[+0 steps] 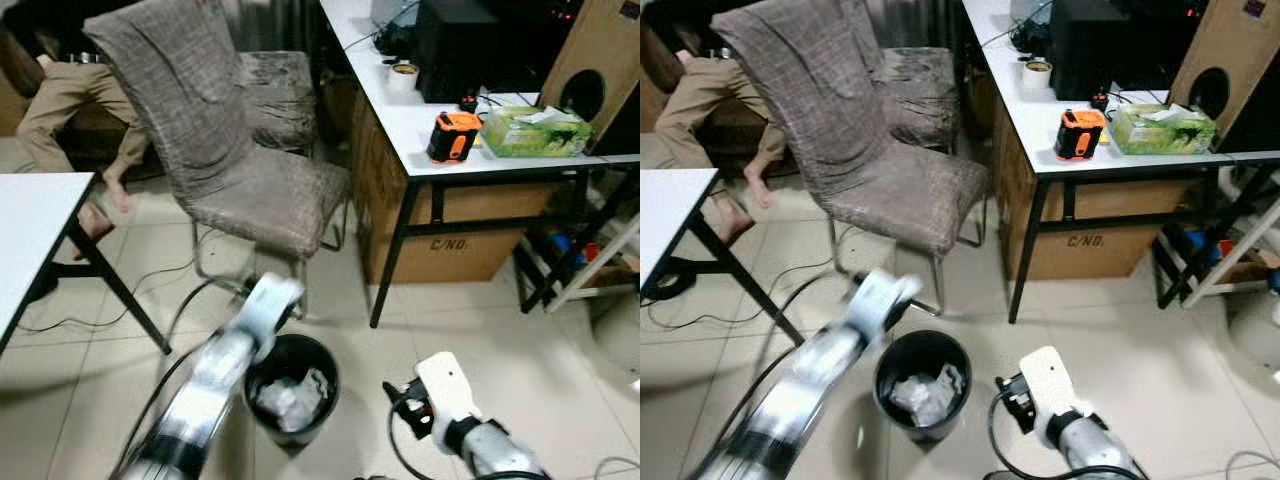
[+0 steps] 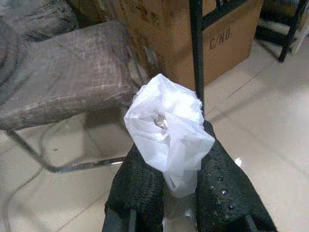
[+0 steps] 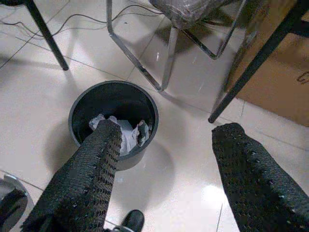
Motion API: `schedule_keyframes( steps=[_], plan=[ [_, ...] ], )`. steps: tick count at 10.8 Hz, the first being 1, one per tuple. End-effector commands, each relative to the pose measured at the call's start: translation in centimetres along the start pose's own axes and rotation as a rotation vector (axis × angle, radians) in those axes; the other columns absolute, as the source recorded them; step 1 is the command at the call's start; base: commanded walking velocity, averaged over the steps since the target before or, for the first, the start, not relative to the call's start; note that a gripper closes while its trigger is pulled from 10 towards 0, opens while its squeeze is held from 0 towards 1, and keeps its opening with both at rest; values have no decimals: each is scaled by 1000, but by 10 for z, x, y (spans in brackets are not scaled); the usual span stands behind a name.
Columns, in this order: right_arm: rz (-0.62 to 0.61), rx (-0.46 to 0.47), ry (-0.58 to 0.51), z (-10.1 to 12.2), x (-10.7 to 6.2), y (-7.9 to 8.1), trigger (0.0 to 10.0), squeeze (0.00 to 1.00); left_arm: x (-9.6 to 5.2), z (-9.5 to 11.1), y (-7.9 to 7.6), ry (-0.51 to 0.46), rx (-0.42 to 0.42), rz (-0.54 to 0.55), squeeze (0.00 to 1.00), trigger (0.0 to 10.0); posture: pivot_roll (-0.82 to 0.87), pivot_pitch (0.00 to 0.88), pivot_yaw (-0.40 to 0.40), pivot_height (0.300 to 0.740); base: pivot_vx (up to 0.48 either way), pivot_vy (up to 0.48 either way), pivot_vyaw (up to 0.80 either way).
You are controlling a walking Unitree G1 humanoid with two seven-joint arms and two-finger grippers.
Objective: Picking trash to rubbish bin
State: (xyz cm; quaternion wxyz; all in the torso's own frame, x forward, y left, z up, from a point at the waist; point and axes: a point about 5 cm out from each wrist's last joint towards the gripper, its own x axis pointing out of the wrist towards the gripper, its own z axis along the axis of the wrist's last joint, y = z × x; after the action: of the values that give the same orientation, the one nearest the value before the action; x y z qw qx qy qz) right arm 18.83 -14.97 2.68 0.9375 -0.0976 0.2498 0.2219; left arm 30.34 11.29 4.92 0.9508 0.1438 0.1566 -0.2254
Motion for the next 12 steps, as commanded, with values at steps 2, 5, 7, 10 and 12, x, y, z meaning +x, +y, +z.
schedule_keyframes(
  steps=[2, 5, 7, 10, 12],
  plan=[
    [44, -11, -20, 6, -13, 1, 10000, 0, 15, 2, -3, 12, -58, -16, 0, 10000, -116, 82, 41, 740, 0, 0, 0],
    [67, -16, -97, 20, -26, -1, 10000, 0, 36, 24, 1, 5, -12, -19, 0, 10000, -145, 97, 60, 740, 0, 0, 0],
    [65, -10, -164, 30, -28, 1, 10000, 0, 39, 28, 4, 9, 21, -34, 0, 10000, -161, 105, 67, 740, 0, 0, 0],
    [56, -18, -162, 31, -28, 3, 10000, 0, 41, 32, 8, 5, 81, 1, 1000, 10000, -168, 109, 73, 740, 0, 0, 0],
    [30, 16, -175, 34, -27, 0, 10000, 0, 43, 40, 13, -24, 16, 12, 1000, 10000, -173, 106, 68, 740, 0, 0, 0]
  ],
)
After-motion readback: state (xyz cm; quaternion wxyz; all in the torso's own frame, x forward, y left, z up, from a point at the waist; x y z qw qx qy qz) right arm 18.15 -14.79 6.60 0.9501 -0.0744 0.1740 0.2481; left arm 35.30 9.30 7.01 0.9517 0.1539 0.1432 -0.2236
